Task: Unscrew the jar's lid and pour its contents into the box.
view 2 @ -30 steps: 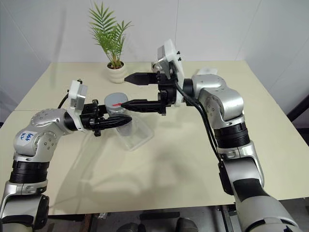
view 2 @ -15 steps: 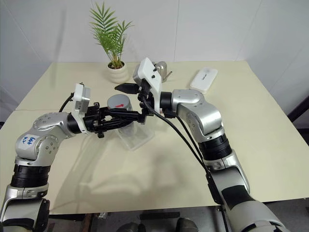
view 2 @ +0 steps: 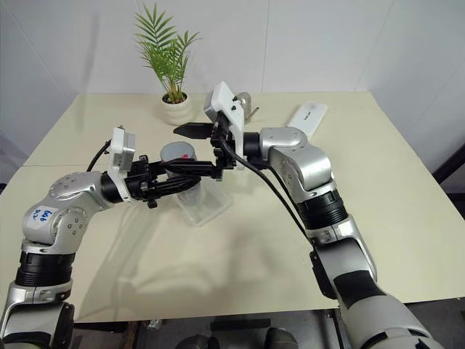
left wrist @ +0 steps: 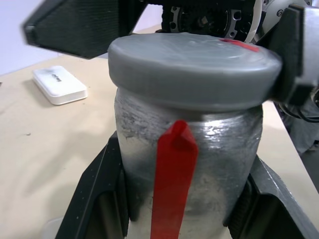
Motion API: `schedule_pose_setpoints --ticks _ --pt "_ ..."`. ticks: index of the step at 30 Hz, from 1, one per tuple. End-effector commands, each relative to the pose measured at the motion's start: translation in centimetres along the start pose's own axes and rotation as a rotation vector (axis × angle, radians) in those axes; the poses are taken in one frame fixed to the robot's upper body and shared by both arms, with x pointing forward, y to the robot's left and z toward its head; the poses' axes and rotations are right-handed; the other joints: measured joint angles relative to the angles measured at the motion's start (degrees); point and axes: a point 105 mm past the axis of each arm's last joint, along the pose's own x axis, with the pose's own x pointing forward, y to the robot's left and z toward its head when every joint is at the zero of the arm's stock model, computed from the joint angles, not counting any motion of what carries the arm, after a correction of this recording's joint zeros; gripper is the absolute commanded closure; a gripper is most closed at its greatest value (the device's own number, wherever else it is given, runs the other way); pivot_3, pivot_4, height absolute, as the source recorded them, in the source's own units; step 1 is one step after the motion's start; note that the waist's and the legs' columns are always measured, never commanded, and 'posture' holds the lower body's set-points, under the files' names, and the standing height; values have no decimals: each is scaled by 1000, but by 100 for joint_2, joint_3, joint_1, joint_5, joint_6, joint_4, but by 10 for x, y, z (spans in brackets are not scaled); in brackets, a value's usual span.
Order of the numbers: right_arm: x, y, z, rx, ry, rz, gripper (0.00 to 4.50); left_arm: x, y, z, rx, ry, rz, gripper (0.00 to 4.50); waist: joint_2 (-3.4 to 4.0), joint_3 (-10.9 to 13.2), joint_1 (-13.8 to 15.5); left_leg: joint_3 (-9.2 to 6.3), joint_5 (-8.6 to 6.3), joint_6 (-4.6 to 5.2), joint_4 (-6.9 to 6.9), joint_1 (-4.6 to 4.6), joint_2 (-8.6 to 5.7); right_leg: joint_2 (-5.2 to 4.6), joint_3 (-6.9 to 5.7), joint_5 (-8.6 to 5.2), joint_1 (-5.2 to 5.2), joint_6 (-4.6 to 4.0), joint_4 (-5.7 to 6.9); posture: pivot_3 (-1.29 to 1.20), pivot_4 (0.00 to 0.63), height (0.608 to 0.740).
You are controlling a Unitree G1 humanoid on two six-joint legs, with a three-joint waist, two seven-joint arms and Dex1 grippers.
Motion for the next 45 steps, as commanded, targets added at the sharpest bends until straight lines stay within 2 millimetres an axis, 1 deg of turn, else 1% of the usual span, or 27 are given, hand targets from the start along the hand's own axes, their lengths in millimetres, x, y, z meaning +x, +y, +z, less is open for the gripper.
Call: schedule_pose_setpoints --ticks 1,5,9,12,14,16,19,24,29,32,38,45 --pt "-42 -31 19 -50 -37 -173 25 1 -14 8 29 -35 -71 2587 0 0 3 0 0 0 0 0 0 0 0 0 0 0 0 0 150 740" --pt "-61 -37 12 -45 -3 -207 25 0 -14 8 29 -40 -68 2587 0 0 2 0 0 0 -2 0 -1 0 -1 0 0 0 -1 0 150 740" --pt "-79 -38 8 -48 16 -224 25 -3 -15 7 29 -36 -65 2587 -2 1 47 -1 -1 2 -1 -2 -7 -7 -1 0 3 0 -6 0 150 740" --pt "-90 -30 11 -37 7 -192 25 -6 -13 6 31 -24 -50 2587 -2 1 -10 3 0 1 -3 -1 0 -1 -2 0 2 0 -9 0 150 740" --pt "-89 -17 16 -20 -25 -118 25 -7 -12 6 34 -19 -45 2587 -2 1 -10 10 0 0 -6 0 6 4 -1 0 1 0 -10 0 150 740" --pt "-80 -7 20 -18 -42 -71 25 -7 -11 6 35 -13 -39 2587 -1 1 -14 11 1 -2 -5 0 9 7 -1 0 0 0 -10 0 150 740" --pt "-60 3 26 -24 -67 -42 25 -5 -10 5 33 -10 -38 2587 -1 1 -8 14 3 -5 0 4 11 7 4 0 0 0 -3 0 150 740" --pt "-27 16 25 -32 -48 -30 25 -2 -10 4 28 -8 -42 2587 -1 1 13 11 4 -7 8 5 9 6 9 1 0 -2 7 0 150 740" --pt "-7 24 22 -26 -22 -20 25 -1 -10 4 25 -6 -48 2587 -2 1 17 4 4 -6 6 1 6 5 8 1 -1 -2 5 0 150 740" --pt "3 24 17 -31 -3 -27 25 1 -10 4 23 -8 -54 2587 -1 1 6 5 4 -6 2 1 6 6 8 1 -3 -2 5 0 150 740" --pt "7 20 16 -37 -4 -44 25 2 -11 4 19 -9 -59 2587 -2 1 3 7 4 -6 1 1 6 7 8 1 -4 -2 5 0 150 740" --pt "-5 14 15 -26 -16 -48 25 0 -11 4 17 -7 -52 2587 -1 1 4 8 4 -6 2 1 6 7 8 1 -4 -2 5 0 150 740"
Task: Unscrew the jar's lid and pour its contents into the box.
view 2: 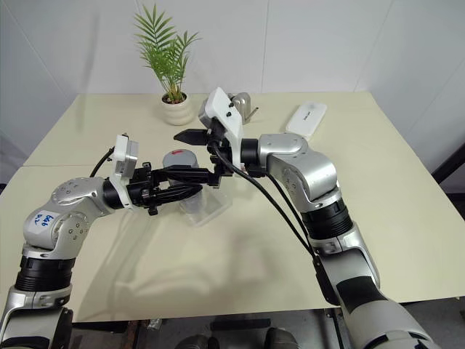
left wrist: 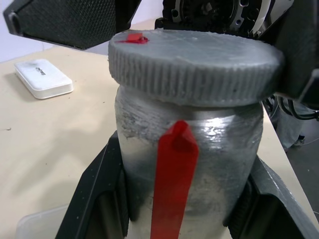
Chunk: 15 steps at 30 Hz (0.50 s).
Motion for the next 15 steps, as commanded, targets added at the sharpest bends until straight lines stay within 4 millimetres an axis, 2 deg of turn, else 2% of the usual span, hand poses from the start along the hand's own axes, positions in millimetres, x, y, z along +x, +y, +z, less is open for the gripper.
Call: schedule_pose_setpoints --ticks 1,8,15 --pt "-12 -2 16 -43 -56 0 25 0 -1 12 41 -23 -5 2587 0 0 2 -1 0 0 0 0 0 0 0 0 0 0 0 0 150 740" --pt "-21 4 13 -29 -59 46 25 -2 -1 12 42 -24 0 2587 0 0 2 -1 0 0 -2 0 0 0 -1 0 0 0 0 0 150 740" --pt "-21 20 17 -12 -92 148 25 -2 -2 13 45 -27 -4 2587 0 0 -2 2 0 0 -1 1 2 2 0 0 0 0 -1 0 150 740"
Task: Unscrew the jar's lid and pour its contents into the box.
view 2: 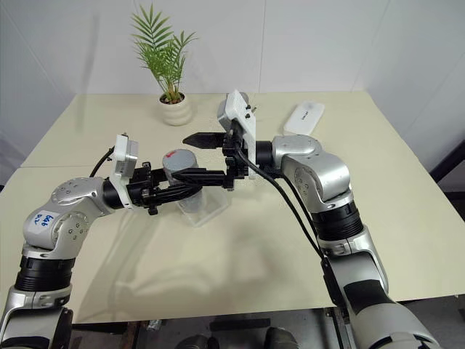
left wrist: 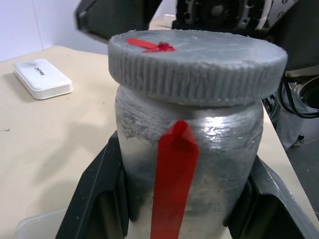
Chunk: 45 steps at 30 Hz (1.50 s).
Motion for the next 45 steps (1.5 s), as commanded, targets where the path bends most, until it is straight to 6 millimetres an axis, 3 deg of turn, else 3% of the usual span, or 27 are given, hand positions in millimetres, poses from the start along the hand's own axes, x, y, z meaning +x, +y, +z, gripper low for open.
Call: schedule_pose_setpoints --ticks 1,12,23,26,30,39,43,45 --pt "-2 13 15 -39 -47 66 25 -3 -3 12 45 -25 -8 2587 0 0 3 -1 0 0 0 0 0 0 0 0 0 0 0 0 150 740" --pt "14 -2 11 -19 1 -8 25 -4 -4 10 44 -19 -8 2587 0 0 0 0 0 0 1 0 -1 -1 1 0 0 0 1 0 150 740" --pt "20 -2 8 -7 11 -1 25 -3 -4 11 46 -19 -8 2587 0 0 6 -2 0 0 0 -1 -2 -1 0 0 -1 0 1 0 150 740" --pt "20 -2 8 -3 10 -1 645 -3 -4 10 47 -19 -6 2587 0 0 2 -2 0 0 0 -1 -2 -1 0 0 -1 0 1 0 150 740" --pt "19 -1 13 22 -28 4 1926 -4 -4 10 48 -18 -5 2587 0 0 2 -2 0 0 0 -1 -1 -1 0 0 -1 0 1 0 150 740" --pt "1 14 63 229 -322 107 1926 -7 -5 7 41 -9 1 2587 0 0 2 -5 0 0 -2 -1 -1 -1 -1 0 -1 0 2 0 150 740" --pt "-21 -9 40 144 -254 -123 1926 -10 -7 5 32 -10 12 2587 -5 -3 17 -6 0 0 -2 0 -2 -1 -1 0 0 0 2 0 150 740" --pt "-44 -31 11 48 -158 -320 1926 -14 -7 5 25 -13 28 2587 -8 -5 33 -6 -1 2 0 -2 -7 -5 1 0 1 0 0 0 150 740"
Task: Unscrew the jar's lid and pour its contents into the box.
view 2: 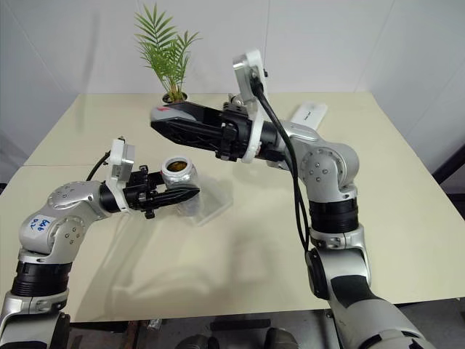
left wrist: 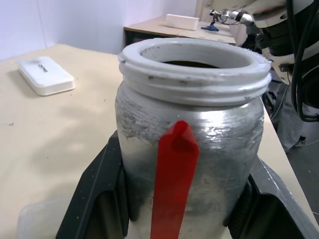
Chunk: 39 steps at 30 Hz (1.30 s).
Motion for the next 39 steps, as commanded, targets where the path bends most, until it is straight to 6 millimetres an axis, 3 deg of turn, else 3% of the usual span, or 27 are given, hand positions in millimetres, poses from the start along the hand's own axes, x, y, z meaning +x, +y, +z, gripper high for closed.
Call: schedule_pose_setpoints --ticks 1,6,8,11,17,23,27,31,39 --pt "-41 -38 -18 -206 86 -274 1926 -9 -3 12 39 -25 23 2587 -1 -1 8 3 -1 2 0 0 -3 -4 2 0 0 0 0 0 150 740" --pt "-120 -71 -59 -355 189 -541 1926 -19 0 11 29 -32 69 2587 -2 0 -3 12 -1 3 -9 1 -4 -4 2 0 -4 1 -6 0 150 740" --pt "-138 -76 -69 -354 191 -605 1926 -20 0 11 26 -33 77 2587 -2 0 -26 13 -1 2 -12 1 -1 -3 1 0 -4 1 -8 0 150 740" --pt "-187 -82 -111 -280 248 -751 1926 -23 4 12 21 -36 91 2587 -2 0 -25 21 0 1 -10 9 7 2 1 0 3 1 -12 0 150 740" --pt "-214 -82 -140 -181 239 -853 1926 -22 9 15 21 -38 88 2587 2 2 -35 20 4 0 7 13 7 2 10 2 8 -2 2 0 150 740" --pt "-219 -76 -144 -109 196 -853 19 -22 11 17 22 -32 77 2587 2 2 -23 15 11 -11 2 20 19 14 11 7 10 -10 1 0 150 740" --pt "-207 -73 -121 -150 186 -786 19 -25 17 19 32 -27 96 2587 3 3 -18 15 11 -10 1 18 18 13 12 7 10 -10 -2 0 150 740" --pt "-172 -56 -94 -208 248 -571 19 -31 31 22 55 -11 144 2587 4 4 -11 14 10 -10 2 18 17 13 12 7 9 -10 -1 0 150 740" --pt "-111 -22 -71 -259 350 -267 19 -35 70 11 136 149 247 2587 4 4 4 14 10 -11 0 14 19 20 9 7 6 -11 -4 0 150 740"
